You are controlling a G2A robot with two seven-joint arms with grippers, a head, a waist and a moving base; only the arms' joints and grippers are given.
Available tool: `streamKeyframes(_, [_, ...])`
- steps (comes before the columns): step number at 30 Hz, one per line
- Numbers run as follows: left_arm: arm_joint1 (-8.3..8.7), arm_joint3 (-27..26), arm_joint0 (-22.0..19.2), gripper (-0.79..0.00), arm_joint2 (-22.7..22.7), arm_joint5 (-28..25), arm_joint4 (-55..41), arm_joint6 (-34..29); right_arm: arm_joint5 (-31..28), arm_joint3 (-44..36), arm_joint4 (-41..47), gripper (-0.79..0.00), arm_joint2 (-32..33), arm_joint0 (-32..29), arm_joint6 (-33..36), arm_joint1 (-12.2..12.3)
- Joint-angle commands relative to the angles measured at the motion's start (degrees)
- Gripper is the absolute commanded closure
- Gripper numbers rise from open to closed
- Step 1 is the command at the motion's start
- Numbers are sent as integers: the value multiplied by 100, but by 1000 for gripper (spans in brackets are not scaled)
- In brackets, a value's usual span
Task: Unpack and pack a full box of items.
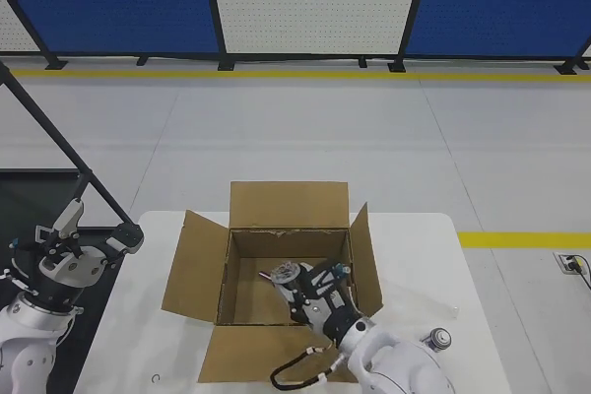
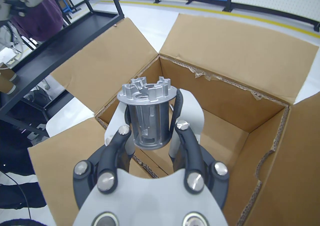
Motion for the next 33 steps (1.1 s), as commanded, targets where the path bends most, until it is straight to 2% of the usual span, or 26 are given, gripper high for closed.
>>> streamKeyframes(1, [0, 0, 0, -785, 0, 0, 0, 0, -367, -340, 48, 0, 196, -448, -422, 68])
streamKeyframes(9, [0, 0, 0, -785, 0, 0, 0, 0, -1587, -1220, 612, 0, 1297, -2124, -2087, 307])
streamKeyframes(16, [0, 0, 0, -785, 0, 0, 0, 0, -2541, -1219, 1001, 0, 2348, -3302, -3735, 458])
streamKeyframes(33, [0, 0, 0, -785, 0, 0, 0, 0, -2554, -1197, 1023, 0, 2423, -3383, -3802, 467])
